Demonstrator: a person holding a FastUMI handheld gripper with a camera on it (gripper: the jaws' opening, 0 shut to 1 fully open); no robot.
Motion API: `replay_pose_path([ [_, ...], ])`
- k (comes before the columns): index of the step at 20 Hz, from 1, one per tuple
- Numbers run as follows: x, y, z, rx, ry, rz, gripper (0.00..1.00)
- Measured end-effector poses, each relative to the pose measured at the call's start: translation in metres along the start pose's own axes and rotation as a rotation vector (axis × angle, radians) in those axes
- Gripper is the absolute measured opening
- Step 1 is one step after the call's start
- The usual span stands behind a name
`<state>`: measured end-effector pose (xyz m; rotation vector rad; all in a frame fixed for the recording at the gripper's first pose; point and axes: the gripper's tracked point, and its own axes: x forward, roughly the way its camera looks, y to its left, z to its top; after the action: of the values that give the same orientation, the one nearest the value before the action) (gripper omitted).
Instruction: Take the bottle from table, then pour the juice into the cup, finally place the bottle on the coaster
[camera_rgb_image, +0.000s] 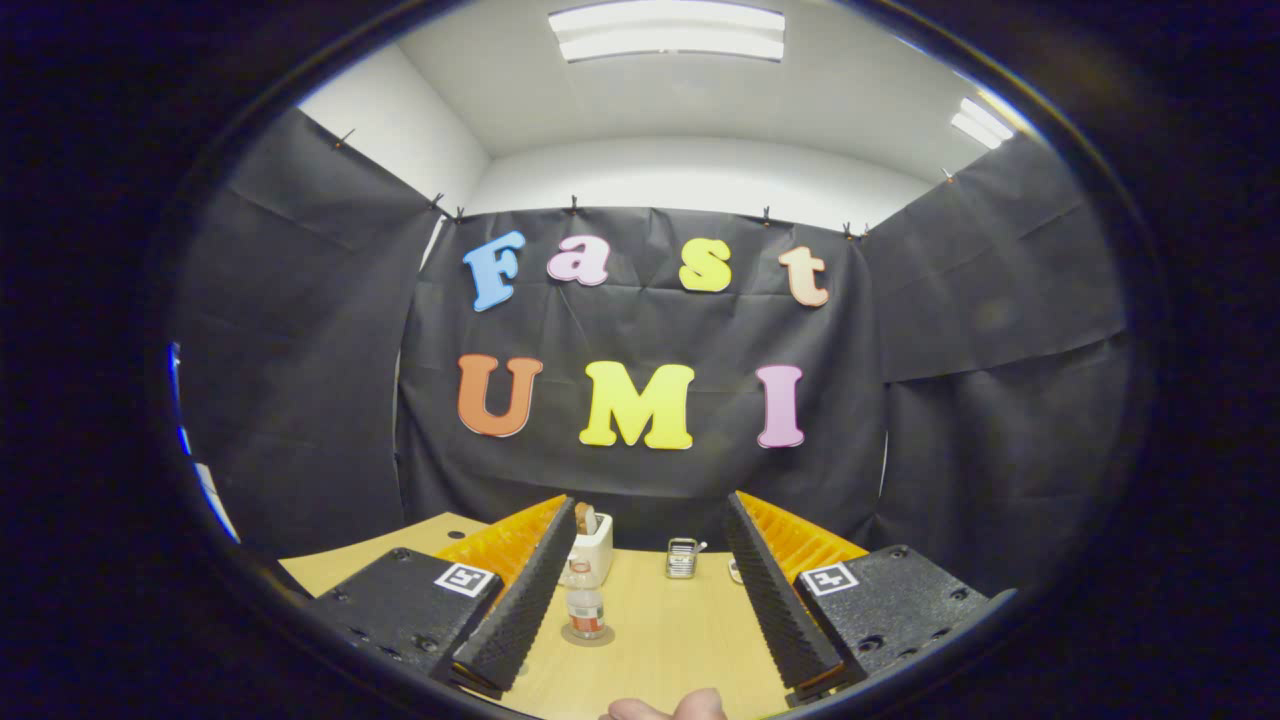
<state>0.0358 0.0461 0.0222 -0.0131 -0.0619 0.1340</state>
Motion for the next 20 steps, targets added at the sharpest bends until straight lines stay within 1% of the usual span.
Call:
replay_pose_path([
  [5,-0.044,-0.015,-0.005,0.009,-0.003,-0.055,0.96],
  [9,-0.065,-0.018,-0.006,-0.003,-0.008,-0.076,0.96],
  [20,-0.071,-0.029,-0.003,-0.033,0.001,-0.134,0.95],
])
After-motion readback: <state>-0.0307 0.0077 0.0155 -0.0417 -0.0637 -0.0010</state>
